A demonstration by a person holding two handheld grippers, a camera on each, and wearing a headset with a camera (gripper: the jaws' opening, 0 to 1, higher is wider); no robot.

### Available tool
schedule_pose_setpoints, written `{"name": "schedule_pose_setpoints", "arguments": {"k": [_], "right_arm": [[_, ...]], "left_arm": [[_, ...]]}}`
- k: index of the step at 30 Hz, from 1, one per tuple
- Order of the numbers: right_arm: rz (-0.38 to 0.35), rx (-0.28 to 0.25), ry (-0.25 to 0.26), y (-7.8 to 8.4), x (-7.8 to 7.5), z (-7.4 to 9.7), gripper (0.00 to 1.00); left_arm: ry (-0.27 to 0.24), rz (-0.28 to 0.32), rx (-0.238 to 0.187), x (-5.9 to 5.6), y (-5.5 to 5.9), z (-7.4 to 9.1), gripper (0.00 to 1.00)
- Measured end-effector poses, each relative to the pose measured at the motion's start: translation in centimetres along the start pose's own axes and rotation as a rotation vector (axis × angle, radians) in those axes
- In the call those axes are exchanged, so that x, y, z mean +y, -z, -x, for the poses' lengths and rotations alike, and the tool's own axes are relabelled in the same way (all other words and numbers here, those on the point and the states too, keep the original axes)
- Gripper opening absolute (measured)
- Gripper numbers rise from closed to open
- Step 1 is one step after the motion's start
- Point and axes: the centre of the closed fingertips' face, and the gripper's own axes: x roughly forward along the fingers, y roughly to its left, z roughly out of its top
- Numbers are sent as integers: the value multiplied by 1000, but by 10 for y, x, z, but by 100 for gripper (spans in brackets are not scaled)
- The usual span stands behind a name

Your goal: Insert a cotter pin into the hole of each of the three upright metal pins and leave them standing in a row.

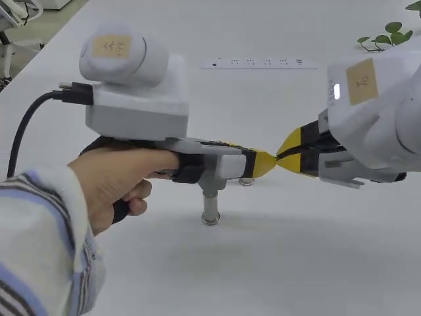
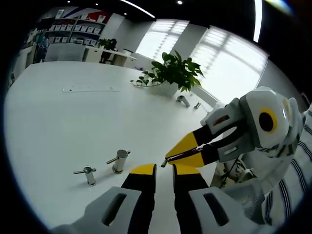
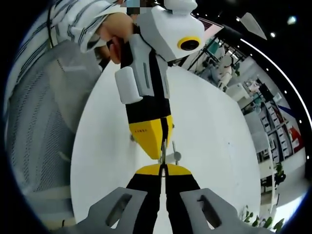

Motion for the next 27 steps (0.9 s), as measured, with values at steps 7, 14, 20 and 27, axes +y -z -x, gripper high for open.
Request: {"name": "schedule_pose_setpoints", "arguments": {"k": [7,14,20,27], "right_arm": [[8,-5,2,-2,2,1,2],[11,-11,7,-2,3,2,2],[41,-10,26,-3,2,2,2],[50,-13,27,-4,1,2,2]], "left_arm": [[22,32,1,-5,1,-2,7],[35,78,-6,-6,0,-3,4],[42,135,-4,-5,-1,-2,2],[60,178,1,-5,0,0,1]]}}
